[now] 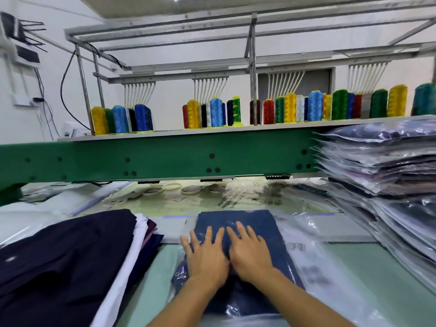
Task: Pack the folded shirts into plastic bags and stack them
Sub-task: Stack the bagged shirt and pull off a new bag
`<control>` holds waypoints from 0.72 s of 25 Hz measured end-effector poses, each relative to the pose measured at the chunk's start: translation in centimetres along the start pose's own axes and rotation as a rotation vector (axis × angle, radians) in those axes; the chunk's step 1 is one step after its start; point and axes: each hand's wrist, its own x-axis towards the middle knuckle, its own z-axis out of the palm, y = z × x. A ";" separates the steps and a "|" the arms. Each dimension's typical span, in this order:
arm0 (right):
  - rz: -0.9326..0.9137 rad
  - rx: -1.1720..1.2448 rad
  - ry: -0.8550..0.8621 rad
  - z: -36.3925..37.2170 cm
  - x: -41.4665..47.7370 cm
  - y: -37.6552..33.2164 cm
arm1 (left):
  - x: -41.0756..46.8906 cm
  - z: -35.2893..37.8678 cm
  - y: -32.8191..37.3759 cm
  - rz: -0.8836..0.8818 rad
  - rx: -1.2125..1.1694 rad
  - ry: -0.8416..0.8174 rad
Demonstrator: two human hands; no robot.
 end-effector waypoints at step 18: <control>0.245 -0.046 -0.106 -0.9 -8.6 7.0 | -7.5 -0.5 -5.0 -0.169 -0.251 0.046</control>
